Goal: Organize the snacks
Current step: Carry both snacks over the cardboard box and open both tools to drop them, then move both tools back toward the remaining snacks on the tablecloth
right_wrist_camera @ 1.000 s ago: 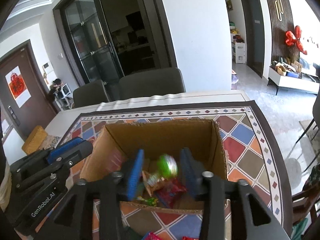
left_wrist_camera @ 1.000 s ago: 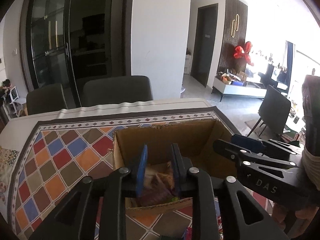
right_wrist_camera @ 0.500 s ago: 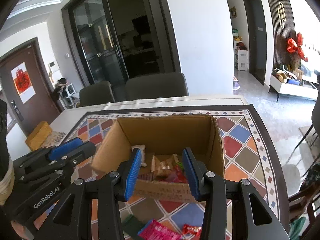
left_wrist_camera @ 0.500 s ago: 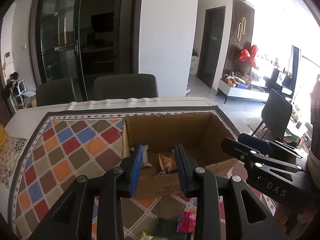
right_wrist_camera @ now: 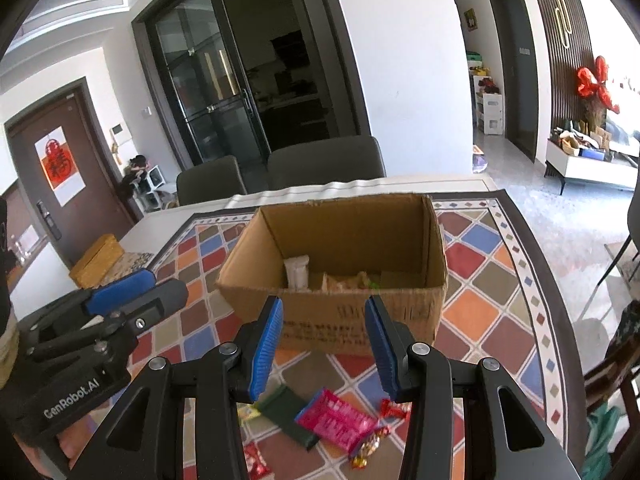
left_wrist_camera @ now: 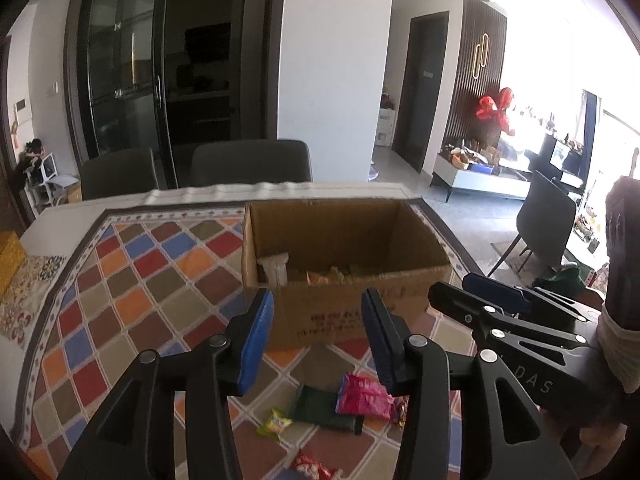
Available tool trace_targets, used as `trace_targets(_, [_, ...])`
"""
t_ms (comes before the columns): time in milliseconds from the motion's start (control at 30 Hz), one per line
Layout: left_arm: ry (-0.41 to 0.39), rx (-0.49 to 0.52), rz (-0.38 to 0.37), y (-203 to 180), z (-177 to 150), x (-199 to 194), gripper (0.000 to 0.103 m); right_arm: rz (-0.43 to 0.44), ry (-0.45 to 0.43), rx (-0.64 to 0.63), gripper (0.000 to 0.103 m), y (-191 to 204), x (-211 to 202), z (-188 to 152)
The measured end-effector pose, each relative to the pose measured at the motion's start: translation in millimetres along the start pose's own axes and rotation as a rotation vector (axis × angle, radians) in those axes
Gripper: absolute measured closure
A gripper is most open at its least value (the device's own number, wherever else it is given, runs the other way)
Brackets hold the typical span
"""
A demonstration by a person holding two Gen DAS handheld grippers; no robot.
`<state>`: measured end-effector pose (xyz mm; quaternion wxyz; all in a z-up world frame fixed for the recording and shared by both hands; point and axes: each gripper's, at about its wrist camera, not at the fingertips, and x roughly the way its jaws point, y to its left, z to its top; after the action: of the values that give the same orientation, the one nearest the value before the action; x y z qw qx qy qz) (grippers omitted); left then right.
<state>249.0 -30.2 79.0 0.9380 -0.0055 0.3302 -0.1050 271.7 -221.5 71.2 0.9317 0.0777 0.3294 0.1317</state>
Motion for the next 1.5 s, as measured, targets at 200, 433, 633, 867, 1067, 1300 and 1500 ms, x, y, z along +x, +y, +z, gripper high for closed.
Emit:
trace_targets(200, [0.061, -0.031, 0.003, 0, -27, 0, 0.057, -0.015, 0.031, 0.004, 0.059, -2, -4, -22])
trace_targets(433, [0.130, -0.068, 0.016, 0, -57, 5, 0.055, -0.017, 0.097, 0.018, 0.059, -6, 1, -51])
trace_targets(633, [0.209, -0.090, 0.027, 1, -83, 14, 0.055, -0.021, 0.165, 0.024, 0.059, -8, 11, -76])
trace_targets(867, [0.303, -0.145, 0.019, 4, -114, 28, 0.055, -0.030, 0.232, 0.043, 0.059, -13, 21, -102])
trace_targets(1067, [0.377, -0.213, 0.003, 10, -138, 43, 0.055, -0.053, 0.295, 0.052, 0.059, -16, 34, -120])
trace_targets(1300, [0.419, -0.253, -0.004, 14, -155, 58, 0.055, -0.085, 0.342, 0.059, 0.059, -22, 48, -137])
trace_targets(1500, [0.436, -0.261, 0.020, 15, -162, 70, 0.055, -0.104, 0.357, 0.073, 0.059, -30, 58, -142])
